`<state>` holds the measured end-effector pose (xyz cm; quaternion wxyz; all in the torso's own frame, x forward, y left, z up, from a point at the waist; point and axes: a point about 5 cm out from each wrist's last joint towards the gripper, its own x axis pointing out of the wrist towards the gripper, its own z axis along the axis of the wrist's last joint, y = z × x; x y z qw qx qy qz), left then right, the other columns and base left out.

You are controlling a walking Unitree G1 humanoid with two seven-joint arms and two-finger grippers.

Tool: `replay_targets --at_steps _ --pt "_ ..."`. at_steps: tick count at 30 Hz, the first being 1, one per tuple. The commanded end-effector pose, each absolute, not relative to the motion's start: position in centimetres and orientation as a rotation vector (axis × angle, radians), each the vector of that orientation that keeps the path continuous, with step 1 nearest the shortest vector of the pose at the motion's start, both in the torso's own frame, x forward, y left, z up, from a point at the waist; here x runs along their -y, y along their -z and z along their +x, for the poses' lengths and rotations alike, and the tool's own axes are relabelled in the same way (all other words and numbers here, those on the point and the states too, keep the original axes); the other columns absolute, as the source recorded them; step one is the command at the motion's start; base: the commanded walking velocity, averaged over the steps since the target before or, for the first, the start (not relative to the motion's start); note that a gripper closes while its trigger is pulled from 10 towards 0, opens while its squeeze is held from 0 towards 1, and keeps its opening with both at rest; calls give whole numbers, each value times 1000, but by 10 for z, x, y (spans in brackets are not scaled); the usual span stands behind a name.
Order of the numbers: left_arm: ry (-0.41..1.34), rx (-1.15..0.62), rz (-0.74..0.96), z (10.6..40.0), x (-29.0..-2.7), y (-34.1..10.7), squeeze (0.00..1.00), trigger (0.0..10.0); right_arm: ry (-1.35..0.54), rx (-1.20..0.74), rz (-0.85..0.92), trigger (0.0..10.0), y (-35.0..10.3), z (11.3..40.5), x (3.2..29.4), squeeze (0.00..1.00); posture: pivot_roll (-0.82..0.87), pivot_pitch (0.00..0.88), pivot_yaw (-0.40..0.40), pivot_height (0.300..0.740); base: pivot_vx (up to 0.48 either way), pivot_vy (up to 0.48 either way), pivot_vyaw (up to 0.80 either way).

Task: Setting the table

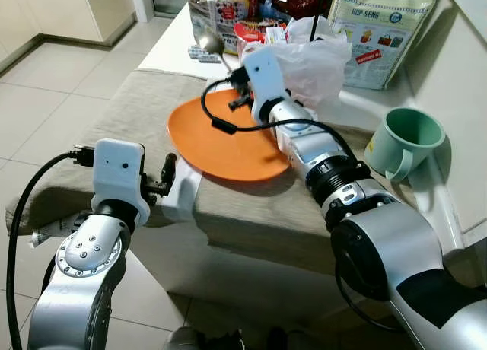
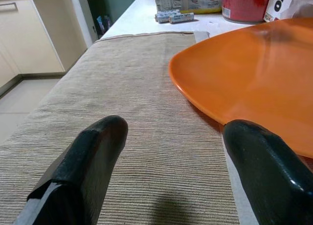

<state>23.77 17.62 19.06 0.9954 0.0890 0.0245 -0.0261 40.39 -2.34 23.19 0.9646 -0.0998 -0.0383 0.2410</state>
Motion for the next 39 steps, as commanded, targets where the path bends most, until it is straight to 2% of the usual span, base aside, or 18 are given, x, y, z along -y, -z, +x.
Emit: replay_targets --at_steps 1,5,9,14,23,24,31,39 --pt "51 -63 186 237 -176 -187 0 10000 -479 74 -192 10000 -227 404 28 0 129 130 -24 740 0 0 0" --pt "63 -67 187 239 -175 -185 0 10000 -471 62 -189 10000 -217 402 30 0 117 126 -18 740 0 0 0" --pt "71 -61 199 243 -174 -184 0 10000 -451 217 -142 10000 -237 399 29 0 110 116 -14 740 0 0 0" --pt "60 -55 207 246 -175 -184 0 10000 -419 314 -92 10000 -251 397 34 0 104 106 -14 740 0 0 0" --pt "-68 7 224 251 -194 -184 0 10000 -318 389 -107 10000 -240 387 55 0 78 79 -14 740 0 0 0" --pt "-107 26 220 252 -200 -183 0 10000 -275 405 -121 10000 -233 382 66 0 61 67 -9 740 0 0 0" --pt "-142 44 216 255 -208 -179 0 10000 -196 439 -172 10000 -216 363 85 0 33 50 -1 740 0 0 0" --pt "-153 75 196 253 -212 -178 0 10000 -177 457 -195 10000 -200 333 90 0 12 34 8 740 0 0 0"
